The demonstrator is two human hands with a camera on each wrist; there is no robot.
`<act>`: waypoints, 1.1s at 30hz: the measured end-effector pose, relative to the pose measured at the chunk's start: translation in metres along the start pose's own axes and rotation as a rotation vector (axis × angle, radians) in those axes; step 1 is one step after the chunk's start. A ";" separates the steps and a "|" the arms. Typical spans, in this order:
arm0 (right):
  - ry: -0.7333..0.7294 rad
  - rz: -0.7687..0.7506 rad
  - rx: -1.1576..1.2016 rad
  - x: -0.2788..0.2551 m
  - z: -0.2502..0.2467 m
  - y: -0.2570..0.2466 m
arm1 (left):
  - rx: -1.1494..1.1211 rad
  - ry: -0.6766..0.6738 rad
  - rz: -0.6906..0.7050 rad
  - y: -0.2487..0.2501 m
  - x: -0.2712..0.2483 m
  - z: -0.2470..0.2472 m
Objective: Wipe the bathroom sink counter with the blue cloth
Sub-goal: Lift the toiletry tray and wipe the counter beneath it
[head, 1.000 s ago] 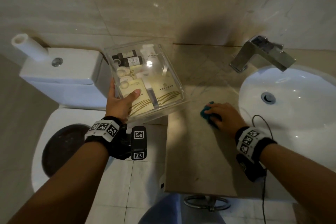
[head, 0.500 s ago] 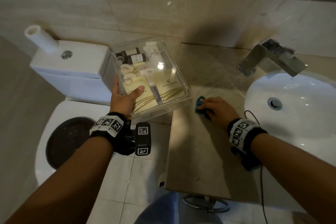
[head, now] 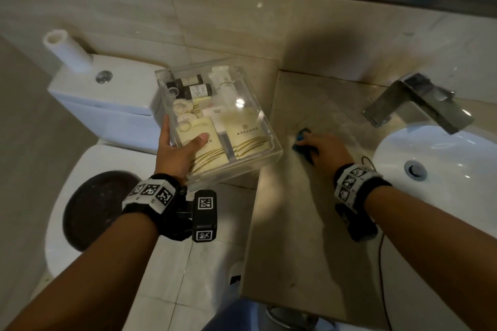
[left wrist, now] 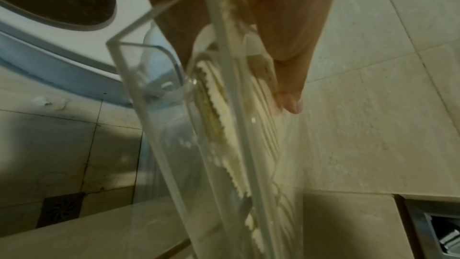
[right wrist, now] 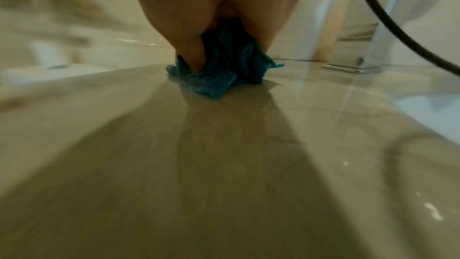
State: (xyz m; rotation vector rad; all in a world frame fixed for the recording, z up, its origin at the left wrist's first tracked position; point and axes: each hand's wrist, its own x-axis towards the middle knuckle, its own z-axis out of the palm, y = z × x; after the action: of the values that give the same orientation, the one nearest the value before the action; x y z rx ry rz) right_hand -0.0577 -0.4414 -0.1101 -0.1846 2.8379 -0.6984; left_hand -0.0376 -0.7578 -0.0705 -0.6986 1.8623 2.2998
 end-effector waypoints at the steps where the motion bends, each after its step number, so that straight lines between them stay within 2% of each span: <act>1: 0.057 0.068 0.006 0.007 -0.006 0.004 | -0.001 0.002 0.008 -0.001 0.002 -0.001; 3: 0.102 0.127 -0.006 0.013 -0.006 0.004 | -0.002 -0.001 0.011 -0.002 0.005 -0.003; 4: 0.068 0.119 -0.022 0.011 -0.001 0.000 | -0.002 -0.002 0.007 -0.002 0.006 -0.004; 8: -0.121 -0.078 -0.100 -0.015 0.017 -0.011 | -0.009 -0.006 -0.003 -0.002 0.005 -0.007; 11: -0.123 -0.150 -0.076 -0.003 0.001 -0.007 | -0.009 -0.012 0.008 -0.002 0.007 -0.010; 15: 0.051 0.023 -0.068 0.042 -0.011 0.002 | -0.011 0.008 0.005 0.001 0.011 -0.010; 18: 0.050 0.087 -0.122 0.052 -0.014 -0.004 | -0.008 0.026 -0.012 0.002 0.012 -0.006; 21: -0.047 0.002 -0.087 0.028 -0.005 -0.016 | -0.016 0.020 -0.017 0.001 0.011 -0.002; 24: -0.155 -0.177 -0.096 -0.003 0.001 -0.022 | -0.034 0.018 -0.032 0.005 0.011 0.002; 27: -0.176 -0.265 -0.147 0.010 -0.008 -0.006 | -0.032 0.034 -0.026 0.007 0.012 0.003; 29: -0.056 -0.226 -0.233 0.040 -0.014 0.009 | -0.014 0.039 -0.017 0.007 0.012 0.003; 31: 0.075 -0.085 -0.272 0.067 -0.017 0.018 | -0.015 0.045 -0.020 0.006 0.013 0.002; 33: 0.118 0.027 -0.241 0.078 -0.012 0.019 | -0.020 0.051 -0.027 0.005 0.014 0.001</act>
State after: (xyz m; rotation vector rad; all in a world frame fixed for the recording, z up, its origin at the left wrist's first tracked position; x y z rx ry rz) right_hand -0.1373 -0.4323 -0.1225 -0.1463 3.0260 -0.3713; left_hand -0.0518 -0.7607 -0.0715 -0.7866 1.8415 2.3089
